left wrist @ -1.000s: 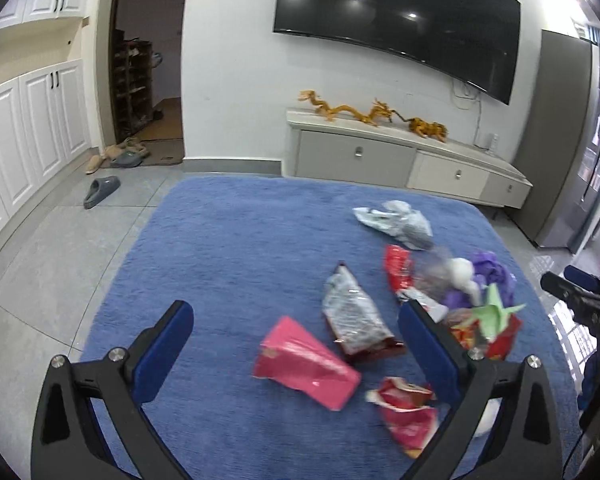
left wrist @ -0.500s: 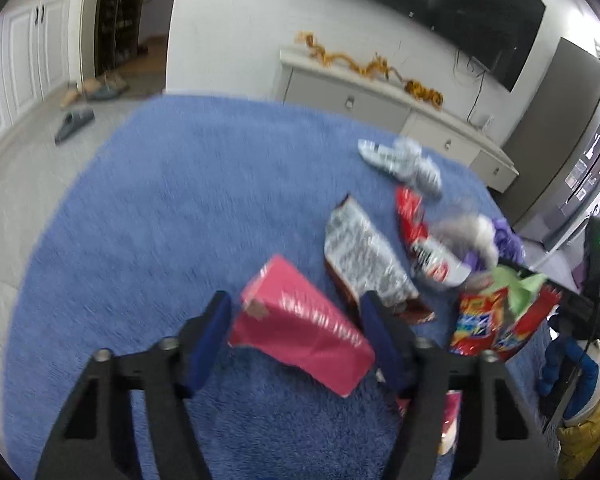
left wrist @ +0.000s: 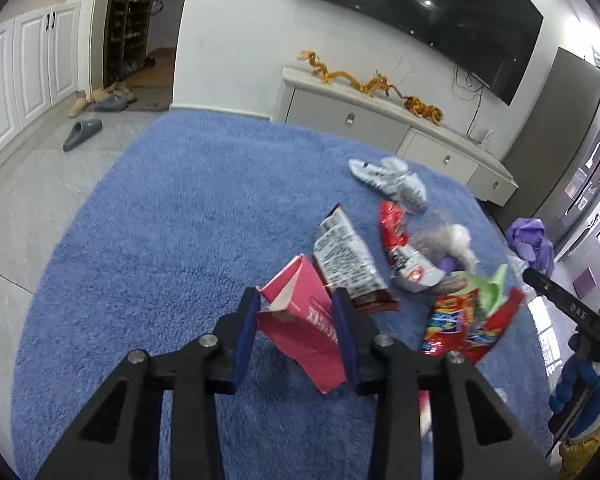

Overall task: Collect trash
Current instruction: 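Grasp the pink wrapper with the left tool while the right tool grasps purple plastic, then carry both items over the bin and open both tools to drop them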

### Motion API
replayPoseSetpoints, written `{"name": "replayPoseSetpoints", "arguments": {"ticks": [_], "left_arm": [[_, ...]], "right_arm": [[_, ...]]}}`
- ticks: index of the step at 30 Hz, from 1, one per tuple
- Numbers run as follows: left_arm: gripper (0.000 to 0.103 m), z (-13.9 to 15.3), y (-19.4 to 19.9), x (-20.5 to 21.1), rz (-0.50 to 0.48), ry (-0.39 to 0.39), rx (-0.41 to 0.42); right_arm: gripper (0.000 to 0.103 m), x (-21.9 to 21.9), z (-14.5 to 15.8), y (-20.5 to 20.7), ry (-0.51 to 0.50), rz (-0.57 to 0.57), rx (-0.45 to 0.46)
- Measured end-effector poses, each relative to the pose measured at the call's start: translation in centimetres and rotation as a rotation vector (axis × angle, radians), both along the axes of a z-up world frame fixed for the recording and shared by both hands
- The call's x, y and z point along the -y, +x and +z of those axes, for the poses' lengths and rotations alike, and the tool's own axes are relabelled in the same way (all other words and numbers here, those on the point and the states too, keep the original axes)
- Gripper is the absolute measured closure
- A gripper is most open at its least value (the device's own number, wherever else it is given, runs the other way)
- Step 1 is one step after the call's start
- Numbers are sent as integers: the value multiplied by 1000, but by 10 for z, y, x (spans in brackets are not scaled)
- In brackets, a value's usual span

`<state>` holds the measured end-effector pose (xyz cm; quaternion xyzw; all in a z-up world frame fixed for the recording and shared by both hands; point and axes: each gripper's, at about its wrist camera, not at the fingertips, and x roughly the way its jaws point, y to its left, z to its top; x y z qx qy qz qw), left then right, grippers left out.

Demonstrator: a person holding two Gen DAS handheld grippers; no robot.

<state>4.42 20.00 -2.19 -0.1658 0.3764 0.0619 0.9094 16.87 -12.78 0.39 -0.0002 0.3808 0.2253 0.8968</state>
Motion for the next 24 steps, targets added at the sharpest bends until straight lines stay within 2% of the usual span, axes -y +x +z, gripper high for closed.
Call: {"name": "replayPoseSetpoints", "arguments": {"ticks": [7,12,19,24], "left_arm": [[71,40,-17,21,-20,42,70],[71,68,-9,68,-141,43,113],[72,97,32,197,-461,-35,156],[72,95,63,299,-647,-50,133]], "right_arm": [[93,31,30,-41,27,-29,71],[93,78,41,-70,41,-108,96],[93,171,29,-105,2,-308,84],[93,237,-1,-117,-16,-448,5]]}}
